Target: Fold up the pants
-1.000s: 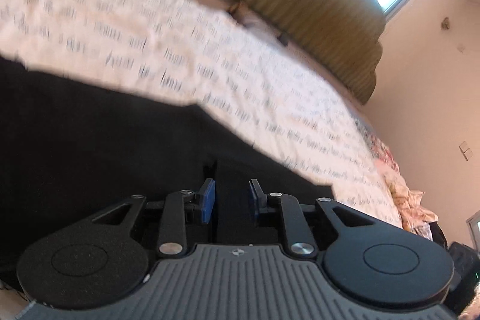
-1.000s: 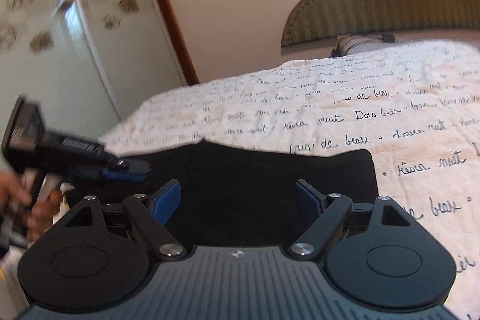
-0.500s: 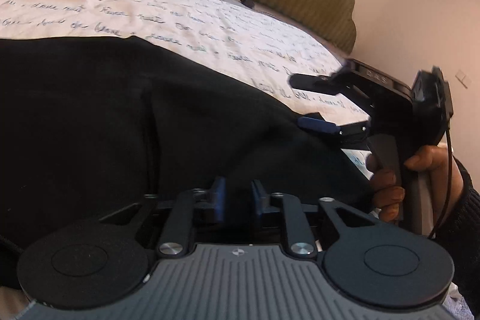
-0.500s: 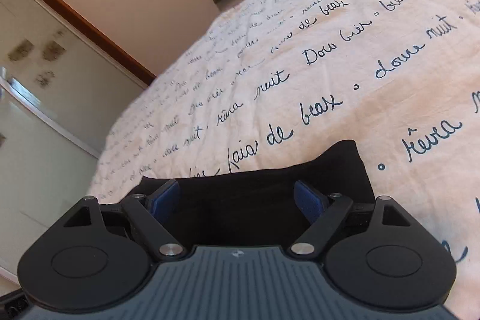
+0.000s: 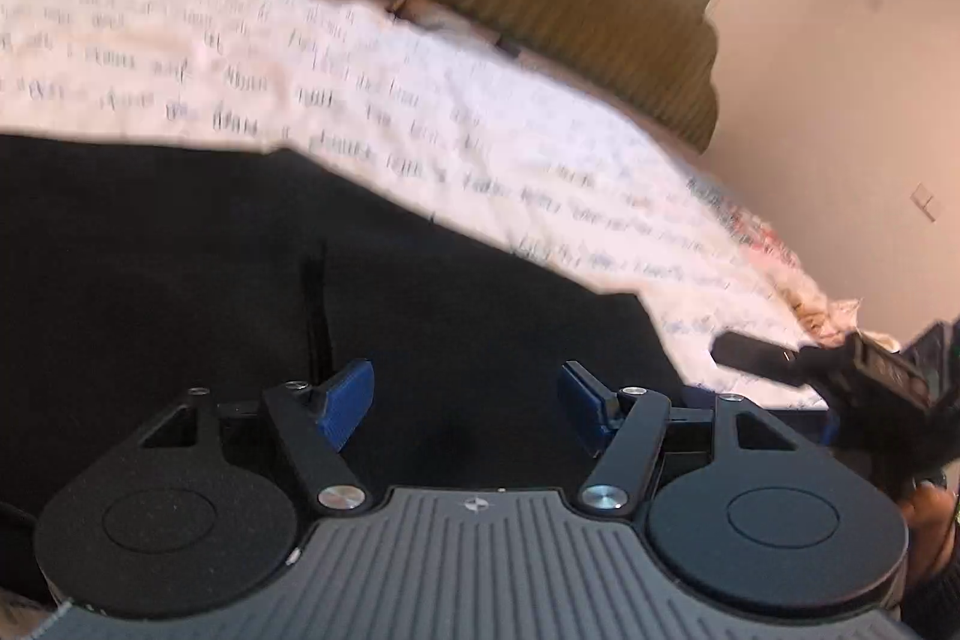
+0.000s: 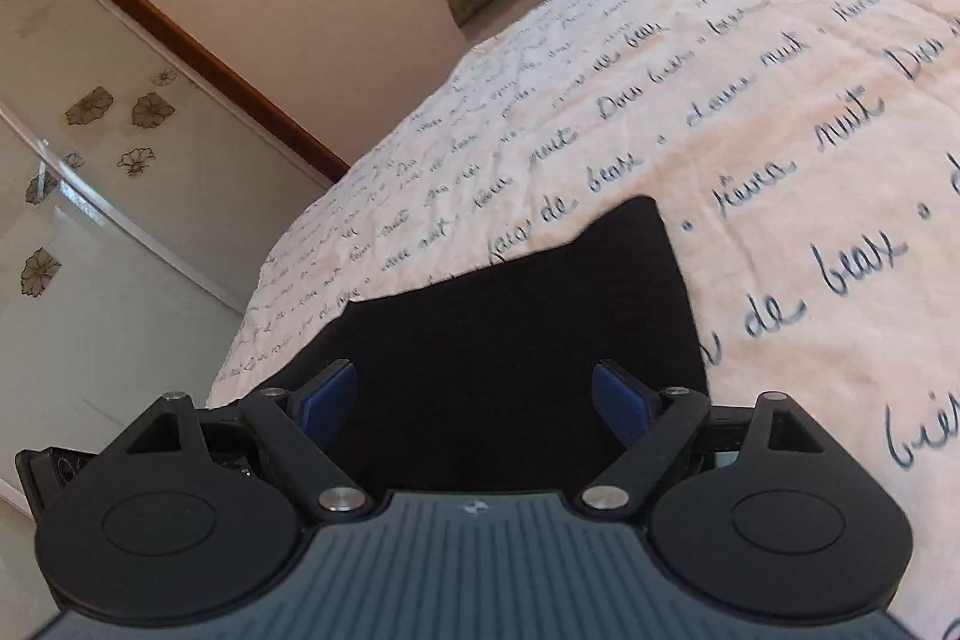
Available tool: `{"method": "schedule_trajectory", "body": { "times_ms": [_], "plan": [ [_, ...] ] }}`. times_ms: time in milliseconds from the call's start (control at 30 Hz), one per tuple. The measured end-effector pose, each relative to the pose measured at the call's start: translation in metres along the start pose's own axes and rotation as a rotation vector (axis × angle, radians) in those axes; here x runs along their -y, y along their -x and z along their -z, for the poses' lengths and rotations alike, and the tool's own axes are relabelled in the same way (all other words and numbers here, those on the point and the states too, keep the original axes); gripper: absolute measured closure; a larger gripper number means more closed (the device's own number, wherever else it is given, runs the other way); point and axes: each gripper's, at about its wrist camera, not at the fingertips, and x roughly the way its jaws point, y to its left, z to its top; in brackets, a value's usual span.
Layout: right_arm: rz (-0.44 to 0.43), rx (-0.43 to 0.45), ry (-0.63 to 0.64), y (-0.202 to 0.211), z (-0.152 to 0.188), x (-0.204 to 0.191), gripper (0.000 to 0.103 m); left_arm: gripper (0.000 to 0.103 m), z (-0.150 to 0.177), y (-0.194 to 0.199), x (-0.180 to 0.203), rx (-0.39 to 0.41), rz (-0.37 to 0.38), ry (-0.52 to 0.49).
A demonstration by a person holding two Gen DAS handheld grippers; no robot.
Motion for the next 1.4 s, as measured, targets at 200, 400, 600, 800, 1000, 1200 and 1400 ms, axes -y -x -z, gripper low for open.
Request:
{"method": "schedule_trajectory", "body": {
  "times_ms": [200, 400, 600, 800, 1000, 1200, 1400],
  "plan": [
    [-0.090, 0.036, -0.094, 0.003, 0.021, 0.037, 0.018, 0.034, 0.008, -0.016, 0.003, 0.002, -0.011, -0.029],
    [0.020, -0.001, -0.003, 0.001, 0.015, 0.001, 0.016, 0.036, 0.007, 0.003, 0.004, 0.024, -0.019, 0.019],
    [0.002, 0.008, 0.420, -0.003, 0.038, -0.086, 0.016, 0.033, 0.004, 0.092, -0.032, 0.183, -0.223, 0.048],
    [0.019, -0.149, 0.869, -0.066, 0.106, -0.161, 0.015, 0.033, 0.002, 0.200, -0.092, 0.336, -0.566, 0.158],
    [-0.027, -0.162, 1.093, -0.093, 0.143, -0.201, 0.015, 0.024, 0.015, 0.273, -0.127, 0.413, -0.631, 0.357],
    [0.013, -0.156, 1.133, -0.112, 0.134, -0.221, 0.015, 0.024, 0.027, 0.227, -0.116, 0.352, -0.428, 0.403],
    [0.014, -0.157, 1.415, -0.113, 0.184, -0.234, 0.015, 0.024, 0.028, 0.203, -0.129, 0.328, -0.362, 0.500]
  ]
}}
